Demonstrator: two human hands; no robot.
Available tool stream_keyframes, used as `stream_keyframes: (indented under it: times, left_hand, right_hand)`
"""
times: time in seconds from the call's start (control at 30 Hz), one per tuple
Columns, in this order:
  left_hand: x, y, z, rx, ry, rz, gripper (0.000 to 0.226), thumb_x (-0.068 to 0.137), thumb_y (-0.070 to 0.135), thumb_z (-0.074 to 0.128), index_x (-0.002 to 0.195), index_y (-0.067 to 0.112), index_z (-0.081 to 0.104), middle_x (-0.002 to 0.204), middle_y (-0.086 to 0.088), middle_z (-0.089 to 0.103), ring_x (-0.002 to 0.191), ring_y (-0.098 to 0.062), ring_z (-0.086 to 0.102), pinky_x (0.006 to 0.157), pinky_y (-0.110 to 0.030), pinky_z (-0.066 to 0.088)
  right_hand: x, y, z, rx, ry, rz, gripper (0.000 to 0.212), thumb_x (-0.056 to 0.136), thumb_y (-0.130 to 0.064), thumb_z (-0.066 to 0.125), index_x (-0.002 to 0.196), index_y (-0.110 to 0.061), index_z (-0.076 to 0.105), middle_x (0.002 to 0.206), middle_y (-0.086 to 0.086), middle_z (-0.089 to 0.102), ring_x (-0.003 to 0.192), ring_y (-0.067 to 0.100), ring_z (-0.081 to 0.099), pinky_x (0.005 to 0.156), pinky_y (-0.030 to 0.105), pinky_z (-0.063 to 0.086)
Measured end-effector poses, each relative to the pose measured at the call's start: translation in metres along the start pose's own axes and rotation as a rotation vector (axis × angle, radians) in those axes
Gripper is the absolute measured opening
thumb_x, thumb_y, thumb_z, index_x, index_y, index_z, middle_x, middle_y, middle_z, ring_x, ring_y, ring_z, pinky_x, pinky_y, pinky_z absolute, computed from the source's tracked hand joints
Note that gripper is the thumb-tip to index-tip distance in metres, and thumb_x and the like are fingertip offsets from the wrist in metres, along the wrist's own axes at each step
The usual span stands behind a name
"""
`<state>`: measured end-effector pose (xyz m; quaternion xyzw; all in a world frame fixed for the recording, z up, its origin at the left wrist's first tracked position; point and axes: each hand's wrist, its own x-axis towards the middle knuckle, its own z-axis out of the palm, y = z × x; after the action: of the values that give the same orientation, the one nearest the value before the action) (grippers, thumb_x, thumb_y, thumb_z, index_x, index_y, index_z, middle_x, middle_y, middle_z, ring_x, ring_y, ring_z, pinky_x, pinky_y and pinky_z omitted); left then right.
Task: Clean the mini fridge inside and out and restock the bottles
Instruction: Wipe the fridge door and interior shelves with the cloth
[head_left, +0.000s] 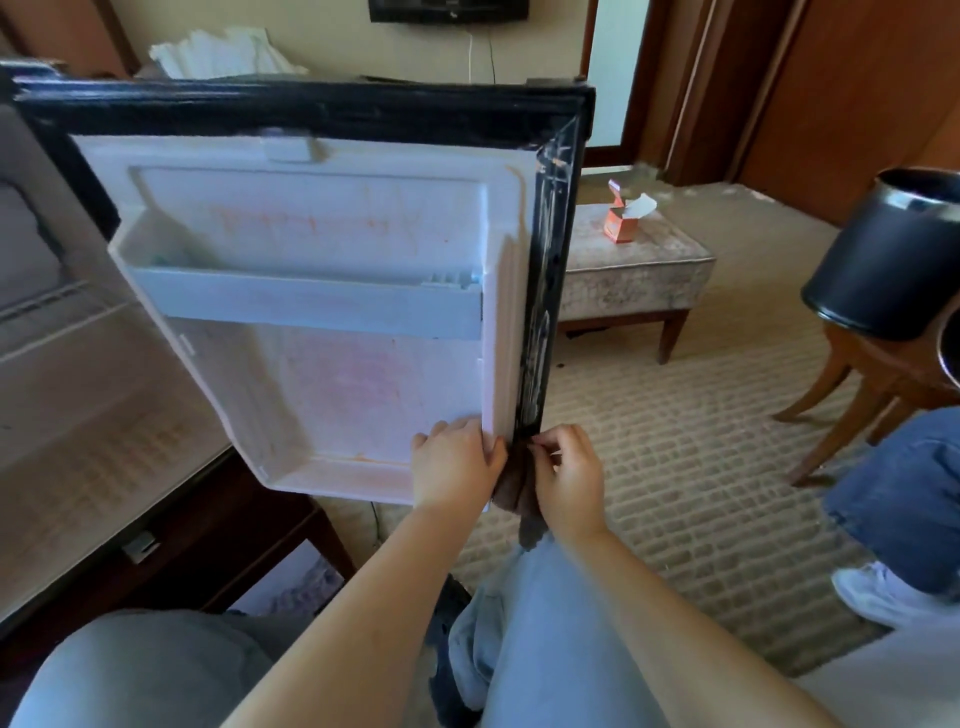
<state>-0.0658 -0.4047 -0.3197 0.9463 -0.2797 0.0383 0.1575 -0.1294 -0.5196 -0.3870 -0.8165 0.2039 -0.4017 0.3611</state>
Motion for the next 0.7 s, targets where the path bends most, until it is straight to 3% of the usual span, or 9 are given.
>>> stream_keyframes:
  times: [0.07,0.17,0.23,0.3,0.43,0.57,0.7]
  left_hand:
    - [0.000,-0.002,-0.002,-0.001,-0.018,0.002,0.042,0.095,0.041,0.041,0.059,0.021,0.030,0.070,0.006,0.041,0.087,-0.023,0.053,0.077,-0.034,0.034]
    - [-0.003,-0.006,-0.002,0.002,-0.021,0.008,0.044,0.095,0.041,0.041,0.057,0.022,0.028,0.061,0.007,0.034,0.082,-0.022,0.049,0.075,-0.034,0.034]
    - [-0.004,-0.008,-0.002,-0.002,-0.014,0.021,0.044,0.095,0.041,0.043,0.057,0.022,0.029,0.062,0.007,0.034,0.083,-0.022,0.048,0.075,-0.034,0.033]
    - [-0.004,-0.009,-0.002,-0.005,-0.022,0.036,0.043,0.095,0.040,0.044,0.058,0.022,0.032,0.066,0.007,0.037,0.087,-0.023,0.050,0.075,-0.034,0.034]
    - [-0.006,-0.007,-0.005,-0.003,-0.043,0.038,0.037,0.096,0.037,0.042,0.063,0.021,0.038,0.071,0.006,0.041,0.090,-0.024,0.052,0.076,-0.035,0.035]
    - [-0.003,-0.004,-0.011,0.026,-0.056,0.015,0.038,0.094,0.044,0.042,0.064,0.022,0.043,0.072,0.003,0.048,0.092,-0.024,0.049,0.077,-0.036,0.036]
    - [0.008,-0.006,-0.023,0.030,-0.013,0.036,0.034,0.088,0.050,0.048,0.066,0.024,0.051,0.077,0.005,0.056,0.092,-0.022,0.046,0.081,-0.036,0.036]
  right_hand:
    - [-0.006,0.002,0.004,-0.037,-0.117,0.121,0.016,0.083,0.002,0.061,0.082,-0.014,0.056,0.084,-0.004,0.054,0.076,0.015,0.056,0.066,0.014,0.036]
    - [-0.007,-0.003,0.003,-0.028,-0.141,0.208,0.018,0.083,-0.001,0.060,0.079,-0.015,0.049,0.077,-0.002,0.055,0.071,0.017,0.053,0.062,0.020,0.036]
    - [0.003,-0.018,-0.005,-0.004,-0.058,0.102,0.019,0.081,0.000,0.063,0.076,-0.013,0.050,0.072,0.000,0.054,0.066,0.018,0.052,0.062,0.023,0.039]
    - [0.018,-0.034,-0.015,0.006,0.037,-0.017,0.020,0.080,0.000,0.068,0.075,-0.010,0.051,0.071,0.001,0.054,0.064,0.017,0.051,0.061,0.015,0.037]
    - [0.033,-0.048,-0.021,0.037,0.110,-0.082,0.022,0.080,-0.003,0.070,0.076,-0.012,0.050,0.072,0.002,0.054,0.064,0.015,0.050,0.061,0.012,0.035]
    - [0.007,-0.022,-0.002,-0.011,-0.017,0.119,0.024,0.079,0.000,0.067,0.074,-0.014,0.049,0.072,0.000,0.052,0.066,0.016,0.049,0.062,0.019,0.033]
    - [0.006,-0.012,0.005,-0.026,-0.051,0.219,0.027,0.079,-0.001,0.068,0.072,-0.018,0.048,0.072,-0.001,0.054,0.069,0.016,0.051,0.062,0.012,0.035]
